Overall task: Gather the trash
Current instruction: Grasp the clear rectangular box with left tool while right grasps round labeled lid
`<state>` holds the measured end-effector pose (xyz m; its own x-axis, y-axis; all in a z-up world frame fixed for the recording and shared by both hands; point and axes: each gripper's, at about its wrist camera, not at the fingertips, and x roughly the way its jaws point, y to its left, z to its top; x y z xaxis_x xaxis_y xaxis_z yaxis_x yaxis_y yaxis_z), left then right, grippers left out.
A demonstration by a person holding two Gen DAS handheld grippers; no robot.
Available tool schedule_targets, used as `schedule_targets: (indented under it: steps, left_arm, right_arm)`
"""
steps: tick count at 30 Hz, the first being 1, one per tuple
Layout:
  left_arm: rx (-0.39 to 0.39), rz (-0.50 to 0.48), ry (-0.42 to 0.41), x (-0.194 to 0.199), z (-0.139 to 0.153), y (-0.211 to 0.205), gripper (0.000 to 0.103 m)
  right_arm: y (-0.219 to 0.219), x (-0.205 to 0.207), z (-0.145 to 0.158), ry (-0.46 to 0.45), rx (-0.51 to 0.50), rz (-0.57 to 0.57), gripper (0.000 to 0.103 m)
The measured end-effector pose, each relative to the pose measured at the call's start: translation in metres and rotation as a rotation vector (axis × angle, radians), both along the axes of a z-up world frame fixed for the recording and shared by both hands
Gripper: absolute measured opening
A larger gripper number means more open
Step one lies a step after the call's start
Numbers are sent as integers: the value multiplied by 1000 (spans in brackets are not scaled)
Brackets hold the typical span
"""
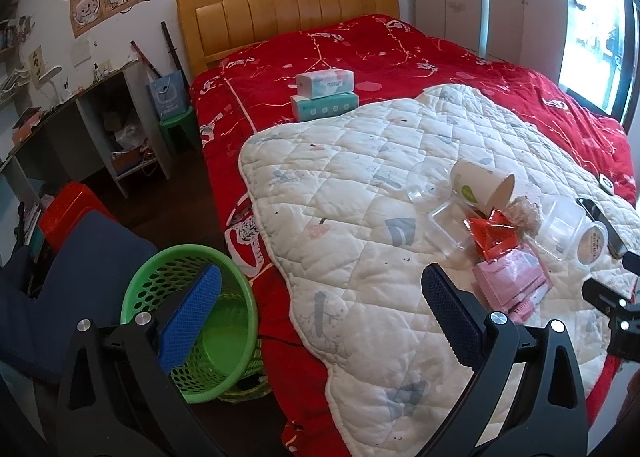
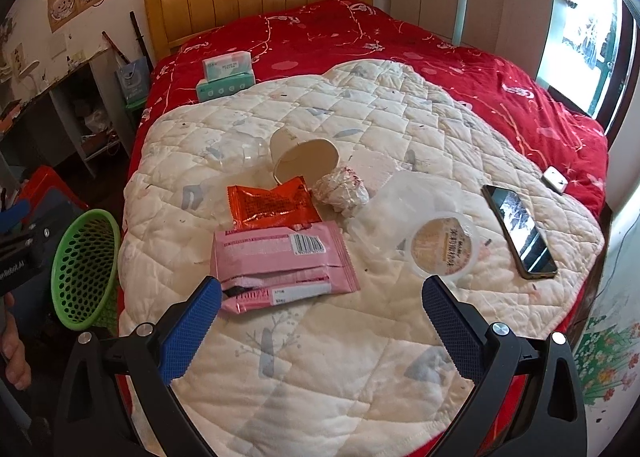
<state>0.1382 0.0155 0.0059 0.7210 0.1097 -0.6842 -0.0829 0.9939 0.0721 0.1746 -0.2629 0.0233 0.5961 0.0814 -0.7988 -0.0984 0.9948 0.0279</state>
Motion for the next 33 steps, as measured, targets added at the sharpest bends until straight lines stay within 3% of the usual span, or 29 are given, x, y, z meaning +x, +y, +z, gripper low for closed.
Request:
schedule_targets:
  steps: [17,21,33]
  left_arm:
    - [-14,18,32,12,-15,12,98]
    - [-15,17,37,17,-19,9,98]
    - [-28,-9,40,27,-25,4,98]
  right_arm:
    - [-4,45,-13,20,32,15,96]
    - [-13,43,-24,54,61,12,87]
    - [0,49,-62,134,103,60,85]
